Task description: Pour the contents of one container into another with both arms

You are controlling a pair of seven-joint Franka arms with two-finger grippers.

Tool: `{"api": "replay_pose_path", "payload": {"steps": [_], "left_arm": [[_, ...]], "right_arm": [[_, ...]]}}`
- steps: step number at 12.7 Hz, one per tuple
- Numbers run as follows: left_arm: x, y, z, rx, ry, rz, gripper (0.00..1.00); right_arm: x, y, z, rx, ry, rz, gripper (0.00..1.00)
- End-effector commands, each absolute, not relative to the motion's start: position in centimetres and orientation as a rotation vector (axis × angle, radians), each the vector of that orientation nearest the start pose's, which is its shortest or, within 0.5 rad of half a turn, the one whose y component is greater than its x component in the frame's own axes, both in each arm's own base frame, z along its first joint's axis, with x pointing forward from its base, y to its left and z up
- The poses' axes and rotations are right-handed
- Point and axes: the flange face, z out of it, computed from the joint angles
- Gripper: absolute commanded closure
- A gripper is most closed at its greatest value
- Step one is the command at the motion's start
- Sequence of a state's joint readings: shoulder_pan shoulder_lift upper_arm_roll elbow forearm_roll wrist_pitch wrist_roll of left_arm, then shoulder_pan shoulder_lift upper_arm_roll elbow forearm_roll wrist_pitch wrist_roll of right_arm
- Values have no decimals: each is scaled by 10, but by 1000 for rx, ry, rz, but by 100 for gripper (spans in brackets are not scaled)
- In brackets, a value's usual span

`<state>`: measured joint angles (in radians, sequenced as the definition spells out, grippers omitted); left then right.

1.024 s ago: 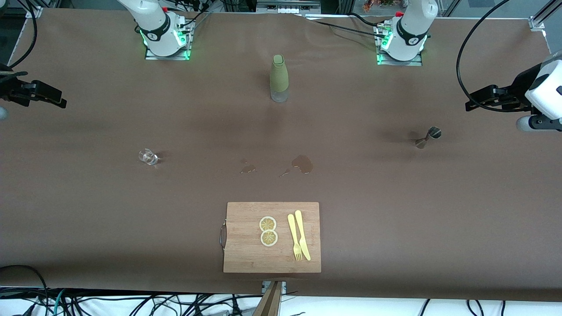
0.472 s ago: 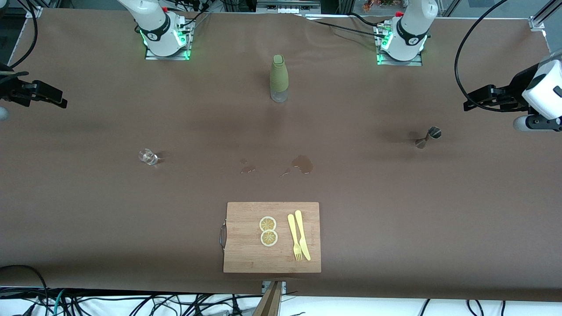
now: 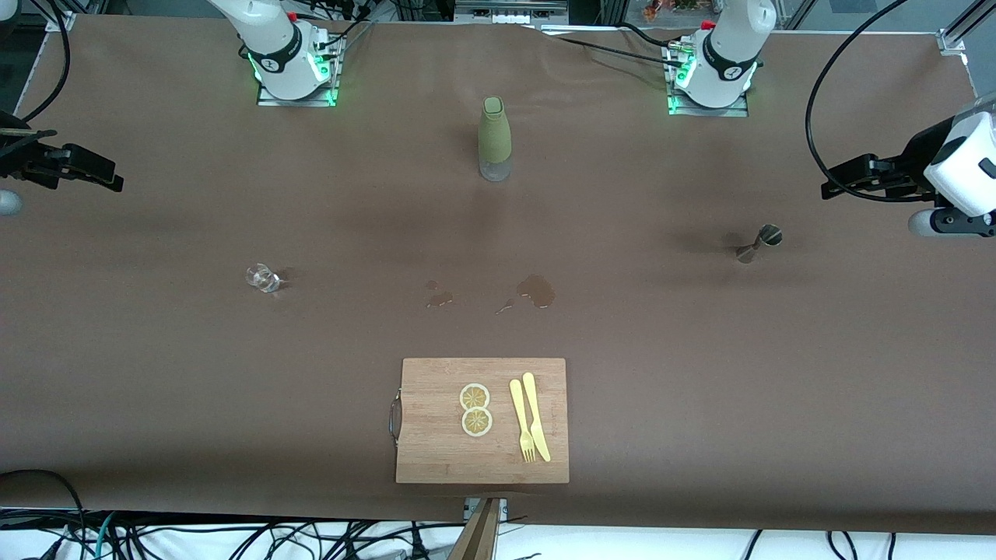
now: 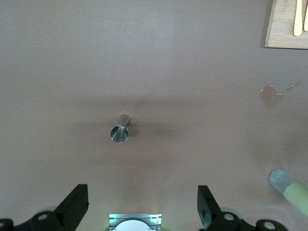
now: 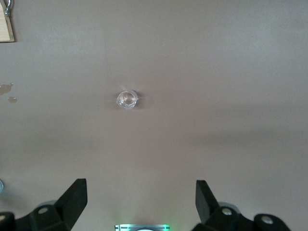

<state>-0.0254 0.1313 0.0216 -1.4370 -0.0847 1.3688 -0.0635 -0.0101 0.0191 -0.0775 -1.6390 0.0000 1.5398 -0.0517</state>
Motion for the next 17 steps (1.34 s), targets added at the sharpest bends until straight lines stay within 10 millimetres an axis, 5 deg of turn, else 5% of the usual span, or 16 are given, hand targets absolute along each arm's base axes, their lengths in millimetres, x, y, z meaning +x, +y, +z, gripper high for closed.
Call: {"api": "replay_pose_path", "payload": {"steps": [1,4,8,11,15,17], "left_arm": [[577,-4,599,-3184,-98,311,0],[575,32,591,-3196,-97,335,0],[572,85,564,-3254,294,385,0],[560,144,533,-3421,644,322,0],[530,196,486,-3559,1210,-9,0],[510,218,454,-3604,1413,-296,0]], "right_arm": [[546,-48,579,-3134,45,195,0],[541,-54,564,-3109,-155,254,0],[538,-110,547,-3037,-444,280,0],[542,-137,522,-2941,-688,281,0],[557,-173,453,-2681,-1077,204,0],[562,-202,397,-2476,-1150,67,0]]}}
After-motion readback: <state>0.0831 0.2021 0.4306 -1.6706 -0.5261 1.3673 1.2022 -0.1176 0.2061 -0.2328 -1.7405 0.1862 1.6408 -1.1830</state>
